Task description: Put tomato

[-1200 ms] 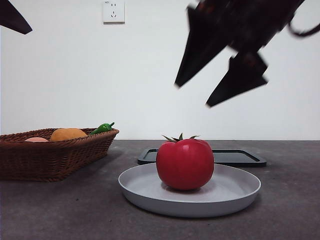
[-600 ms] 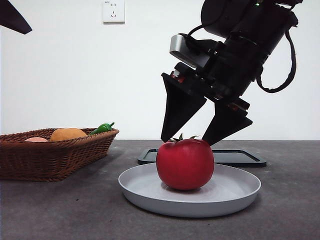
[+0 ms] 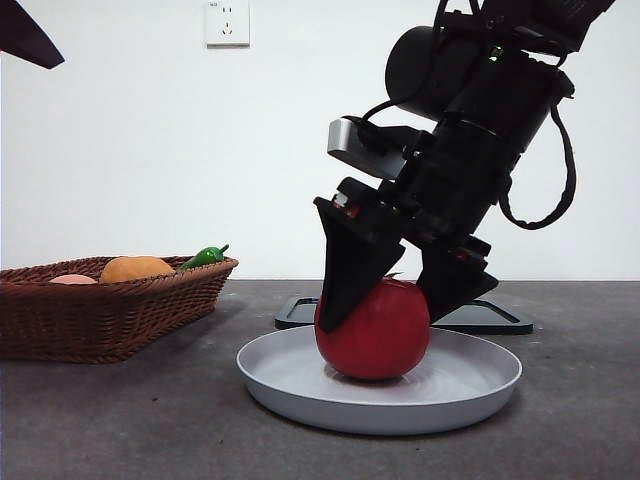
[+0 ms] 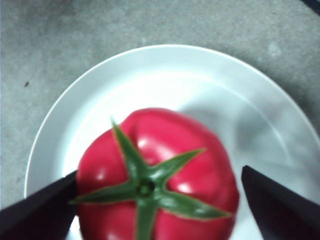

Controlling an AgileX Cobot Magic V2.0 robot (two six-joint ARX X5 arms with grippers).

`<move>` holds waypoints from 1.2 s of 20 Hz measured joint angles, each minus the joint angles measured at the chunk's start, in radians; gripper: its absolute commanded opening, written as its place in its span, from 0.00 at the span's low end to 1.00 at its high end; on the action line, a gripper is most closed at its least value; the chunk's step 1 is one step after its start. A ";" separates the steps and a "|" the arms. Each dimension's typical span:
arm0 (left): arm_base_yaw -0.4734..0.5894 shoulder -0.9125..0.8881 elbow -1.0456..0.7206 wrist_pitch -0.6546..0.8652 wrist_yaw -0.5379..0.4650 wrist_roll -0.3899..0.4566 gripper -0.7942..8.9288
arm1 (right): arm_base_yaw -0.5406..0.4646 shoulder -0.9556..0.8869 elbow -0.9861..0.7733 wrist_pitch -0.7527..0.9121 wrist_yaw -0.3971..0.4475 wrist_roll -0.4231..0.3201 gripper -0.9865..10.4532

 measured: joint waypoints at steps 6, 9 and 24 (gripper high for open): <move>0.000 0.000 0.000 0.000 0.000 0.000 0.59 | 0.005 0.000 0.002 -0.002 -0.003 0.000 0.20; 0.000 0.000 0.000 0.000 0.000 0.000 0.59 | 0.005 -0.029 0.026 -0.019 0.000 0.000 0.20; 0.000 0.000 0.000 0.000 0.000 0.000 0.59 | -0.194 0.137 0.263 0.270 0.183 -0.002 0.20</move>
